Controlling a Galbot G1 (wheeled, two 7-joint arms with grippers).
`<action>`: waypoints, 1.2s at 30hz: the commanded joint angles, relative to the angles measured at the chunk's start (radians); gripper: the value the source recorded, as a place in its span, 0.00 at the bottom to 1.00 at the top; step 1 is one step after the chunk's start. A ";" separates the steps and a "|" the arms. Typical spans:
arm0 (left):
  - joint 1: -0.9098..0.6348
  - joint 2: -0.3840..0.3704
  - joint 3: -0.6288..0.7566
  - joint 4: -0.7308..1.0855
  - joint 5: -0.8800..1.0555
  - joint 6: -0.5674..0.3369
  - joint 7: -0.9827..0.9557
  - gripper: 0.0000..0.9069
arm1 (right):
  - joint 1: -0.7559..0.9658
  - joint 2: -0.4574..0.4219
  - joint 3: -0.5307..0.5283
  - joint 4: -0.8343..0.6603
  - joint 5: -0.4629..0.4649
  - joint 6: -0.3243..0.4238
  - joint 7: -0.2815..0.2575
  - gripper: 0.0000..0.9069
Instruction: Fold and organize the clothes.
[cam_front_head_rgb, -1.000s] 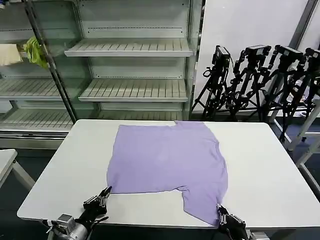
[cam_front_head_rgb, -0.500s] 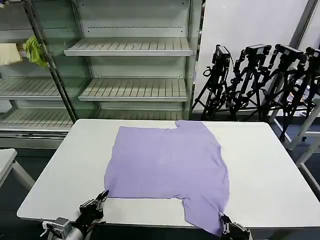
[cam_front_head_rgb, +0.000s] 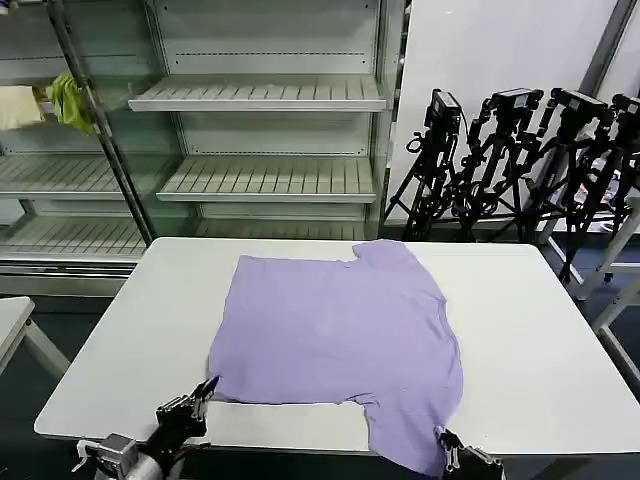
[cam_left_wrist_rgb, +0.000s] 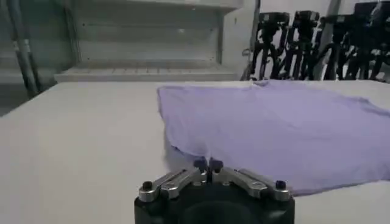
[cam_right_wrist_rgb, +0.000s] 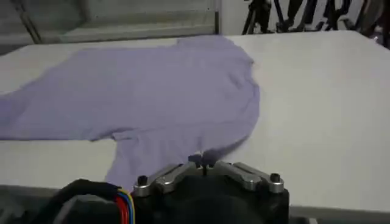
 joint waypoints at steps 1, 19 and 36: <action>-0.112 -0.002 0.014 0.022 -0.039 0.004 0.001 0.01 | 0.160 -0.003 0.020 -0.016 0.060 -0.011 0.016 0.00; -0.305 -0.012 0.055 0.194 -0.076 0.006 0.006 0.01 | 0.491 -0.001 -0.033 -0.242 0.125 -0.021 0.003 0.00; -0.457 -0.028 0.130 0.308 -0.072 0.001 0.013 0.01 | 0.640 0.004 -0.074 -0.340 0.124 -0.035 -0.019 0.00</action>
